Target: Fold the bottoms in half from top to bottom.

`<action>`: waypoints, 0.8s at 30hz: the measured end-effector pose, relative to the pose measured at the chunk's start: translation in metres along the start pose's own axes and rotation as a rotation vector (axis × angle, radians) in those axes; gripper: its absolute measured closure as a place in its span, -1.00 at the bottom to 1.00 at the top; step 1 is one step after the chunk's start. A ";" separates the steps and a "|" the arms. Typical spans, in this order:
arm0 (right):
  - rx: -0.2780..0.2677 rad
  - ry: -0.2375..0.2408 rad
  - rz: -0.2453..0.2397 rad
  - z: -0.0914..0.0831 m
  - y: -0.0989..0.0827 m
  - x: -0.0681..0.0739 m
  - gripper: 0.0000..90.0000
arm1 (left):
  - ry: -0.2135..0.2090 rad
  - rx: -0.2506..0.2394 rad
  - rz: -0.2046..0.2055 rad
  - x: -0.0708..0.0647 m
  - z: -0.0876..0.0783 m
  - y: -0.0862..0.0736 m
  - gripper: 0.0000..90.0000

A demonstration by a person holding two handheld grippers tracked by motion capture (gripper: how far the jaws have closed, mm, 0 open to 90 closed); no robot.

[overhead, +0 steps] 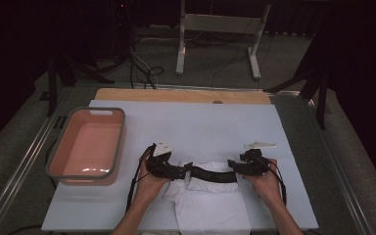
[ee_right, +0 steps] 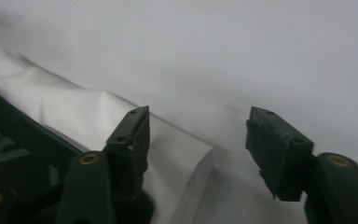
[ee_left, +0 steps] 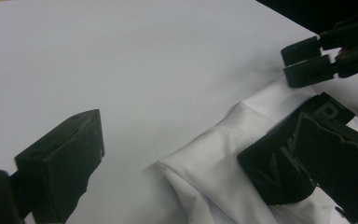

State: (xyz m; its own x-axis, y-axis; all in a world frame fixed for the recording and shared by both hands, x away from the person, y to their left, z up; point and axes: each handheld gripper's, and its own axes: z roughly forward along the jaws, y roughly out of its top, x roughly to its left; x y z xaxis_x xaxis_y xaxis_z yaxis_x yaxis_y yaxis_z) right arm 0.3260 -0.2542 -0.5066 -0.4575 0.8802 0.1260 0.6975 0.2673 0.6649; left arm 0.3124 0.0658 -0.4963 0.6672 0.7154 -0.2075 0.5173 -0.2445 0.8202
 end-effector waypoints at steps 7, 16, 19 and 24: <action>0.072 0.003 0.000 0.008 -0.005 -0.001 0.31 | -0.002 -0.002 0.011 0.003 0.002 -0.001 -0.85; 0.087 0.034 -0.036 0.004 -0.007 0.003 0.90 | -0.016 -0.014 0.018 0.002 0.007 -0.002 -0.81; 0.077 0.007 -0.061 0.002 -0.007 0.005 0.91 | -0.007 -0.020 0.016 0.001 0.008 -0.002 -0.80; 0.065 -0.006 -0.068 -0.001 -0.008 0.004 0.91 | 0.012 0.003 0.011 0.001 0.011 -0.003 -0.65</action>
State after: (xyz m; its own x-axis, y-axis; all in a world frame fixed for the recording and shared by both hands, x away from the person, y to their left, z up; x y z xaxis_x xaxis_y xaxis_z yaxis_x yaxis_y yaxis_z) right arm 0.3181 -0.2538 -0.5104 -0.5017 0.8616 0.0778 0.6994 0.3510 0.6226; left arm 0.3178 0.0602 -0.5045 0.6667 0.7203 -0.1917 0.5112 -0.2547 0.8208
